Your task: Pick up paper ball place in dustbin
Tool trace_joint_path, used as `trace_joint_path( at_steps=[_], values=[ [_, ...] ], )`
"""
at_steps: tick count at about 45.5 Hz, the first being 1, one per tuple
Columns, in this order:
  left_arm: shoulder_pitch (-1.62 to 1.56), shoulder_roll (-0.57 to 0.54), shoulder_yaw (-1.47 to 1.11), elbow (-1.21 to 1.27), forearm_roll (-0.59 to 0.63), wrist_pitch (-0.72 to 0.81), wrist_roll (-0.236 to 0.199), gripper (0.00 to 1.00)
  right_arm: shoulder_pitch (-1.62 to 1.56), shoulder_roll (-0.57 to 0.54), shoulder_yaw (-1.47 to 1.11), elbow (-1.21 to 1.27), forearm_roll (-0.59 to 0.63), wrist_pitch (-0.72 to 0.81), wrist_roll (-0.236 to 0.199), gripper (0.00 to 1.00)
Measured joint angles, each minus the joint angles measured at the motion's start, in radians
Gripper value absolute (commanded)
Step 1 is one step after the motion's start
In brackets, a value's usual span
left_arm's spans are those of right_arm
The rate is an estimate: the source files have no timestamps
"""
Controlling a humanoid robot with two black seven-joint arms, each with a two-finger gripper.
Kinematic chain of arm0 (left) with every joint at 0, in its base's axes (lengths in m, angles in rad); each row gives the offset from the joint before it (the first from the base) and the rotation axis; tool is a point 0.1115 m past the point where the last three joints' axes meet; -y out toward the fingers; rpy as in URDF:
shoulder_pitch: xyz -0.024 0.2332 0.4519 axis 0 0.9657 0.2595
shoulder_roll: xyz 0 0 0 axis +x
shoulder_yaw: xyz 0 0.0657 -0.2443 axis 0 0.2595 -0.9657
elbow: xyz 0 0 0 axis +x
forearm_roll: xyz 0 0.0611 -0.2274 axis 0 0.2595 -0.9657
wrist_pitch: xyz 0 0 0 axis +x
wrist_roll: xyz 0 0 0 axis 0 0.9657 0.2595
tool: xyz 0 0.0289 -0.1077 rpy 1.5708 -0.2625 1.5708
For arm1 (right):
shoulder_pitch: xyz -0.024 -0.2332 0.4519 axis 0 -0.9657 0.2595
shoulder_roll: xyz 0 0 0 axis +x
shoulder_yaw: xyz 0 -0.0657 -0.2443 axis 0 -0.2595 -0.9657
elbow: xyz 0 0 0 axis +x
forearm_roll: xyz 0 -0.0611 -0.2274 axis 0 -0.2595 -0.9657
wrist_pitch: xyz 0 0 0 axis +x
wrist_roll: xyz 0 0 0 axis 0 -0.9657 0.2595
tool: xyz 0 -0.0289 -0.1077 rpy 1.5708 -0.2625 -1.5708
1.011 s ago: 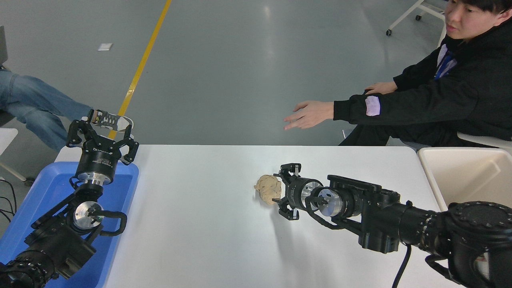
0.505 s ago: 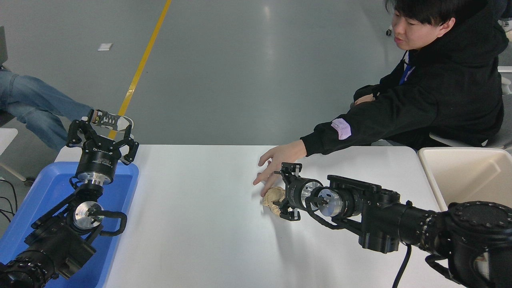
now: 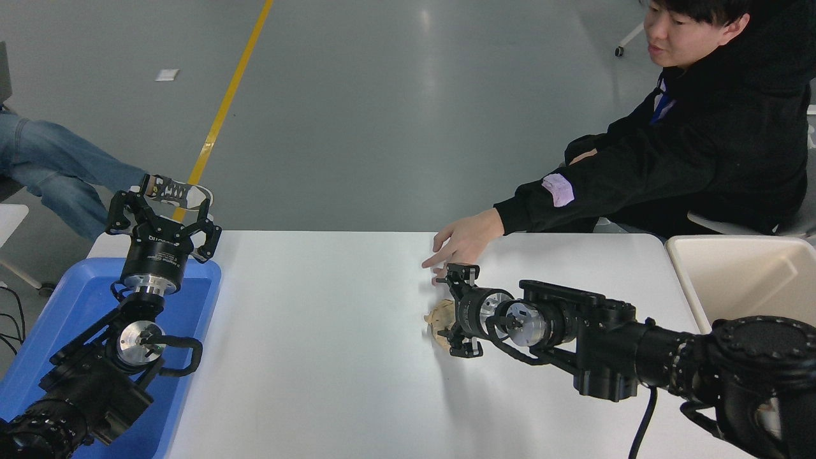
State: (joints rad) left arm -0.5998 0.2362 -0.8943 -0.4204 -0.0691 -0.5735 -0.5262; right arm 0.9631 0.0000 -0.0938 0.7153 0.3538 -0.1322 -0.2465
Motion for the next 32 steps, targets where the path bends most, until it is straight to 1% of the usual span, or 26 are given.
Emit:
trace_joint_path(
  at_steps=[5, 9, 16, 20, 22, 24, 25, 30, 32],
  values=[
    [0.000, 0.000, 0.000, 0.000, 0.000, 0.000, 0.000, 0.99, 0.009, 0.000, -0.022, -0.003, -0.015, 0.000, -0.034, 0.92],
    [0.000, 0.000, 0.000, 0.000, 0.000, 0.000, 0.000, 0.99, 0.014, 0.000, -0.033, -0.007, -0.023, 0.000, -0.051, 0.86],
    [0.000, 0.000, 0.000, 0.000, 0.000, 0.000, 0.000, 0.99, 0.016, 0.000, -0.038, -0.011, -0.027, -0.001, -0.065, 0.70],
    [0.000, 0.000, 0.000, 0.000, 0.000, 0.000, 0.000, 0.99, 0.016, 0.000, -0.039, -0.011, -0.027, -0.001, -0.068, 0.65],
    [0.000, 0.000, 0.000, 0.000, 0.000, 0.000, 0.000, 0.99, 0.016, 0.000, -0.039, -0.011, -0.027, -0.001, -0.069, 0.60],
    [0.000, 0.000, 0.000, 0.000, 0.000, 0.000, 0.000, 0.99, 0.016, 0.000, -0.037, -0.010, -0.027, -0.001, -0.069, 0.54],
    [0.000, 0.000, 0.000, 0.000, 0.000, 0.000, 0.000, 0.99, 0.016, 0.000, -0.035, -0.009, -0.027, -0.001, -0.070, 0.48],
    [0.000, 0.000, 0.000, 0.000, 0.000, 0.000, 0.000, 0.99, 0.013, 0.000, -0.024, -0.003, -0.023, 0.002, -0.070, 0.18],
    [0.000, 0.000, 0.000, 0.000, 0.000, 0.000, 0.000, 0.99, 0.013, 0.000, -0.021, -0.002, -0.023, 0.007, -0.070, 0.04]
  ],
)
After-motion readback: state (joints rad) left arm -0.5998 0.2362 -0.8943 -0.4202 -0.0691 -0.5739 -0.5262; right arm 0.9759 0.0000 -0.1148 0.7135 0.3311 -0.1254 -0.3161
